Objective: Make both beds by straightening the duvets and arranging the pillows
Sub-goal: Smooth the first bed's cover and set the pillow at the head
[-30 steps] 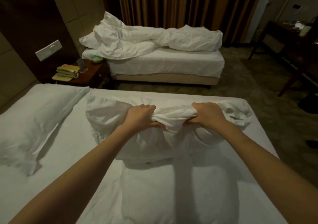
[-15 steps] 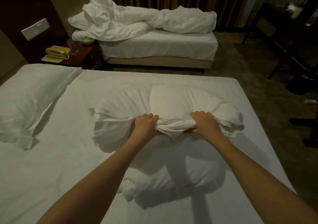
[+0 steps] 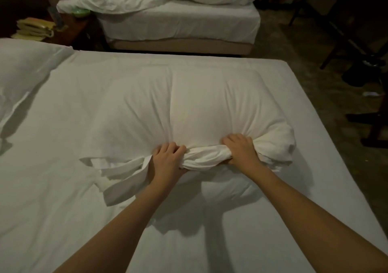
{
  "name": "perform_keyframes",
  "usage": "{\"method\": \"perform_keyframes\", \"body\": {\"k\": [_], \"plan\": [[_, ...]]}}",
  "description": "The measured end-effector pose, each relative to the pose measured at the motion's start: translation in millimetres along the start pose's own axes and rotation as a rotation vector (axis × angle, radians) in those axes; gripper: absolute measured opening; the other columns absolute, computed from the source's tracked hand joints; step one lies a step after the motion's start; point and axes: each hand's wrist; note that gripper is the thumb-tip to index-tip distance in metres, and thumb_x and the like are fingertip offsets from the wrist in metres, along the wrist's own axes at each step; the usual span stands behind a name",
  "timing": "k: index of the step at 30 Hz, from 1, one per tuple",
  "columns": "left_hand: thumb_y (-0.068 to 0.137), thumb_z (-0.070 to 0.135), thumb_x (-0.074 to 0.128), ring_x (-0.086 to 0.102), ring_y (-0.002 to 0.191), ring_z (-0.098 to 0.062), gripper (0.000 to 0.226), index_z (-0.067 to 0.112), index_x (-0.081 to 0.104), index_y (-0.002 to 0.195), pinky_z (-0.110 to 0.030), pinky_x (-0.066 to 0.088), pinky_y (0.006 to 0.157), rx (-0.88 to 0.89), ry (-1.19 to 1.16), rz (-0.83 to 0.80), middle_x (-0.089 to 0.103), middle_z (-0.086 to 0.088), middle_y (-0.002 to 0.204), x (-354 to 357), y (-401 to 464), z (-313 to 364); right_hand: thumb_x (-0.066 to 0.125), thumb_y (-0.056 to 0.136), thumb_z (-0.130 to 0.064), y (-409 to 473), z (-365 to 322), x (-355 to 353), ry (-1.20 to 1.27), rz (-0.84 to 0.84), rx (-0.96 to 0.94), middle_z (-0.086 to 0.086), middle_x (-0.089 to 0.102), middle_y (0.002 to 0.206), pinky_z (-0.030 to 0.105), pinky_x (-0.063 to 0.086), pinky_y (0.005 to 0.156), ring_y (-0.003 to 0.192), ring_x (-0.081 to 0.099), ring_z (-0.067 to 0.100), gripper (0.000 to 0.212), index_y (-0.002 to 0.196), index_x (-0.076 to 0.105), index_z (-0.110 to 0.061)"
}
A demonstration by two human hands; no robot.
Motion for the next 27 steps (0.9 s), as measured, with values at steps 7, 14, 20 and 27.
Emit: {"method": "perform_keyframes", "body": {"k": [7, 14, 20, 27], "plan": [[0.058, 0.056, 0.056, 0.054, 0.075, -0.023, 0.039, 0.026, 0.062, 0.082, -0.033, 0.027, 0.065, -0.023, -0.019, 0.066, 0.058, 0.003, 0.078, 51, -22, 7, 0.083, 0.032, -0.05, -9, 16, 61, 0.062, 0.054, 0.005, 0.003, 0.058, 0.076, 0.034, 0.02, 0.062, 0.067, 0.06, 0.025, 0.072, 0.086, 0.042, -0.025], [0.053, 0.062, 0.048, 0.053, 0.077, -0.021, 0.048, 0.03, 0.041, 0.088, -0.028, 0.034, 0.063, -0.067, -0.045, -0.002, 0.059, 0.005, 0.076, 93, -35, 6, 0.075, 0.068, -0.051, -14, 26, 103, 0.092, -0.028, 0.016, 0.005, 0.048, 0.119, 0.036, 0.019, 0.084, 0.115, 0.039, 0.025, 0.059, 0.11, 0.053, -0.016], [0.066, 0.075, 0.049, 0.053, 0.097, -0.025, 0.069, 0.024, 0.064, 0.109, -0.033, 0.037, 0.082, -0.044, -0.186, -0.001, 0.06, 0.0, 0.102, 41, -42, 28, 0.073, 0.07, -0.053, -26, 30, 102, 0.131, -0.035, 0.015, 0.004, 0.048, 0.12, 0.036, 0.022, 0.089, 0.114, 0.039, 0.026, 0.058, 0.11, 0.051, -0.017], [0.087, 0.069, 0.019, 0.012, 0.146, -0.032, 0.07, 0.038, 0.019, 0.149, -0.058, -0.003, 0.113, -0.191, 0.202, 0.043, 0.018, -0.005, 0.159, 31, 38, 37, 0.073, 0.062, -0.057, -34, 29, 88, 0.195, -0.006, -0.024, 0.001, 0.053, 0.106, 0.031, 0.016, 0.073, 0.107, 0.045, 0.026, 0.057, 0.099, 0.052, -0.019]]}}
Point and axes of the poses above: each hand's wrist, its own y-axis towards the middle knuckle, its own x-axis out of the palm, z = x × y
